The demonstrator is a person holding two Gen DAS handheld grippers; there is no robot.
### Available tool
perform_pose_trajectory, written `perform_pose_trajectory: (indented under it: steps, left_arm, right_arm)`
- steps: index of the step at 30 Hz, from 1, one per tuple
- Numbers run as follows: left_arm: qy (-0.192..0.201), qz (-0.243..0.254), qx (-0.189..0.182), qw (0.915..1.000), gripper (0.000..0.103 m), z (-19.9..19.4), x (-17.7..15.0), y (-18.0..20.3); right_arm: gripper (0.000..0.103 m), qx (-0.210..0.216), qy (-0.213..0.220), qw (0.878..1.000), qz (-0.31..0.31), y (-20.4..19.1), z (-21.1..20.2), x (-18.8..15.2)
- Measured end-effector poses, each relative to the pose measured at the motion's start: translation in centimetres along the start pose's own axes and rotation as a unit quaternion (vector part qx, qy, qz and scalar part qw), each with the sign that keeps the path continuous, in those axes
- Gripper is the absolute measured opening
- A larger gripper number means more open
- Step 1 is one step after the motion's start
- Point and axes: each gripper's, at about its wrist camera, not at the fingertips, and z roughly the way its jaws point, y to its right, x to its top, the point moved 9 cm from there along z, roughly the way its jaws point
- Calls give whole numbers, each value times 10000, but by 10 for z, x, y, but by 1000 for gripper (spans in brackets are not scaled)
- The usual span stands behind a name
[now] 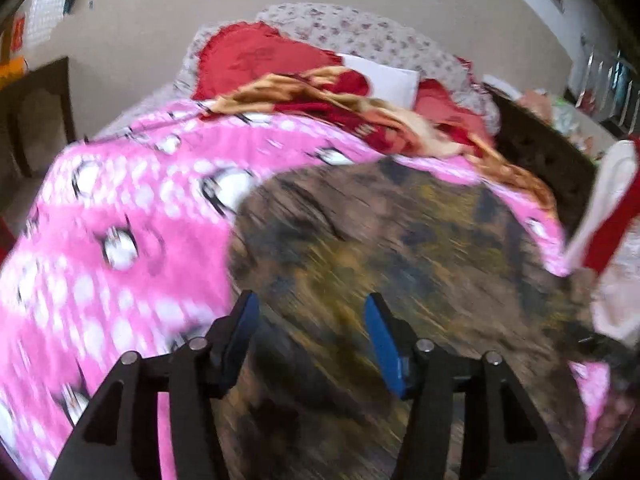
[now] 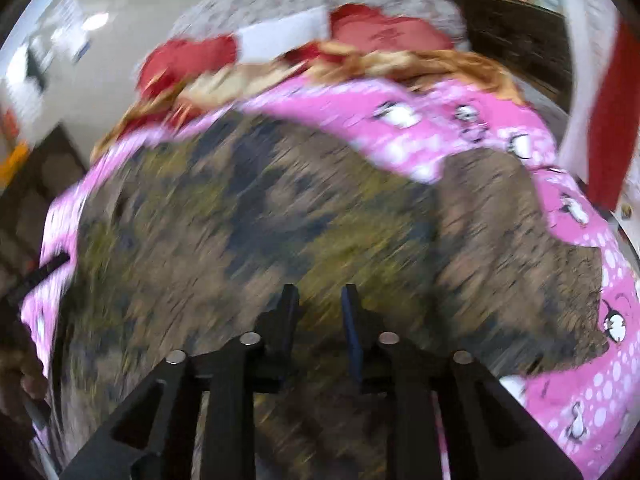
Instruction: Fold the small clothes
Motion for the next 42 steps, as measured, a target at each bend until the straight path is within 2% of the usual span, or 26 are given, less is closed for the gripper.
perform_pose_trajectory:
  steps: [1, 2, 4, 6, 8, 9, 11, 12, 13, 15, 16, 18, 20, 23, 24, 26, 27, 29, 31, 32, 33, 36, 38, 39, 40, 42]
  left_arm:
    - [-63, 96, -50, 9999, 61, 1, -8, 7]
    - [-213, 306, 70, 9993, 61, 9, -22, 10]
    - [-675, 429, 378, 9961, 61, 34, -44, 4]
    - [-462, 459, 280, 9975, 61, 30, -43, 4]
    - [-488, 326, 282, 9979, 61, 26, -40, 3]
    - [-336, 200, 247, 9989, 61, 18, -36, 3]
    - [-196, 61, 230, 9995, 68, 11, -36, 5]
    - [-212, 47, 218, 9995, 74, 12, -40, 8]
    - [-299, 100, 222, 9993, 77, 15, -47, 11]
    - [-434, 307, 371, 9979, 80, 24, -60, 15]
    - [-352, 408, 363, 9979, 82, 21, -63, 18]
    - [-369, 361, 168, 9985, 95, 20, -64, 19]
    - [-405, 273, 61, 9988, 96, 20, -65, 17]
    - [-438, 329, 43, 9985, 100, 22, -66, 21]
    - [-453, 379, 85, 9982, 102, 22, -67, 22]
    - [-500, 515, 226, 9972, 103, 24, -69, 26]
    - [-514, 568, 297, 9966, 103, 25, -69, 27]
    - [-513, 592, 332, 9964, 103, 27, -69, 28]
    - [-505, 553, 291, 9968, 103, 27, -68, 28]
    - [-496, 527, 259, 9970, 103, 26, -68, 27]
    - [-490, 509, 238, 9972, 103, 26, -68, 27]
    - [-498, 502, 228, 9972, 103, 26, -69, 27]
    - [-495, 496, 218, 9973, 103, 25, -69, 27]
    - [-491, 487, 207, 9974, 103, 25, -69, 27]
    - [-490, 481, 199, 9974, 103, 25, -69, 27]
    - [-479, 458, 168, 9977, 103, 25, -68, 27]
  right_arm:
    - [33, -81, -203, 9997, -86, -5, 7, -10]
    - [34, -219, -405, 9988, -147, -5, 16, -21]
    - [35, -311, -133, 9990, -287, -6, 18, -31]
    - [35, -338, -225, 9987, -292, -6, 15, -32]
    - [35, -441, -314, 9983, -193, -7, 4, -26]
    - [35, -385, -190, 9989, -204, -11, -3, -23]
    - [39, -235, 220, 9987, -385, -26, -14, -12]
    - [49, -211, 290, 9980, -515, -34, -12, -10]
    - [57, -199, 151, 9972, -698, -42, 1, -14]
    - [57, -326, -525, 9939, -909, -43, 33, -32]
    - [57, -177, -352, 9963, -763, -41, 29, -30]
    - [57, 61, -209, 9997, -110, -20, 8, -23]
    - [57, 133, 281, 9986, 417, 16, -25, -13]
    - [57, -375, 864, 9918, 867, 88, -68, -8]
    - [58, -645, 861, 9881, 1100, 130, -78, -13]
    - [58, -713, 634, 9837, 1522, 178, -79, -29]
    - [58, -652, 395, 9770, 1992, 210, -75, -48]
    - [58, -412, 123, 9598, 2774, 244, -63, -75]
    - [58, -33, -23, 9417, 3365, 260, -48, -99]
    - [58, 255, 41, 9309, 3645, 264, -42, -107]
    - [58, 515, 298, 9179, 3922, 268, -41, -108]
    - [57, 981, 761, 8877, 4433, 278, -37, -102]
    - [46, 1204, 857, 8817, 4481, 276, -33, -94]
    - [27, 1293, 867, 8825, 4437, 272, -30, -90]
    - [14, 1321, 840, 8853, 4378, 269, -27, -85]
    - [10, 1132, 706, 8953, 4251, 268, -29, -82]
